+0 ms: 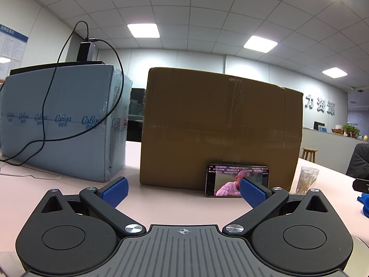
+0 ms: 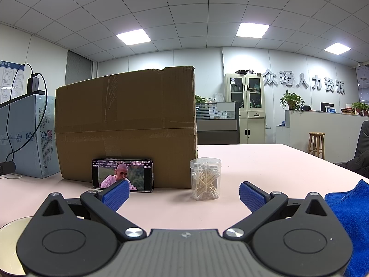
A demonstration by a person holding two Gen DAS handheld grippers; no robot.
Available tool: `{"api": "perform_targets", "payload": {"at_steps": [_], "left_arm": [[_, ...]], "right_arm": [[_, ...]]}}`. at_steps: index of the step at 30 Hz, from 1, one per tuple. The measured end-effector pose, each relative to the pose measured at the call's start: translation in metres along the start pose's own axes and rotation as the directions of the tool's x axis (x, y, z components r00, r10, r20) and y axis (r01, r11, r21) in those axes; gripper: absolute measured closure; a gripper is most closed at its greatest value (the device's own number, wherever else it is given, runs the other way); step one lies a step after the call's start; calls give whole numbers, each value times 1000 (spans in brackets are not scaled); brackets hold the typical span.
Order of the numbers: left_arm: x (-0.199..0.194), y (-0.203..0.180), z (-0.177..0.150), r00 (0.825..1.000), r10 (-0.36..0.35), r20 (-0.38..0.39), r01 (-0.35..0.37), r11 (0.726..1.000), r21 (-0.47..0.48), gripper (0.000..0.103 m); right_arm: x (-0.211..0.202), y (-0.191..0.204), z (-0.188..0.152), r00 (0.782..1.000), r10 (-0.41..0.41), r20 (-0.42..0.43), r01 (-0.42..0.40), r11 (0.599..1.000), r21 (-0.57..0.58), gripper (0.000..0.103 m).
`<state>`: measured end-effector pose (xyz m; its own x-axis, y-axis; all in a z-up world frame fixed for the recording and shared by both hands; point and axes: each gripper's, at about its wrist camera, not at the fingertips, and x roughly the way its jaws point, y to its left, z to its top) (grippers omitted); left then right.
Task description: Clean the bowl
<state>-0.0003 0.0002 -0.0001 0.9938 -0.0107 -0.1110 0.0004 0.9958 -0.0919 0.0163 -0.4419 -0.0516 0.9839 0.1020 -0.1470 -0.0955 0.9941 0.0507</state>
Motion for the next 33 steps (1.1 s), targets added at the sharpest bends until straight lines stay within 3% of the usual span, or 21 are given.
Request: {"api": "perform_targets", "payload": {"at_steps": [33], "left_arm": [[2, 0, 0, 1000, -2, 0, 2, 1000, 5, 0]], "right_arm": [[1, 2, 0, 1000, 3, -7, -3, 1000, 1, 0]]}}
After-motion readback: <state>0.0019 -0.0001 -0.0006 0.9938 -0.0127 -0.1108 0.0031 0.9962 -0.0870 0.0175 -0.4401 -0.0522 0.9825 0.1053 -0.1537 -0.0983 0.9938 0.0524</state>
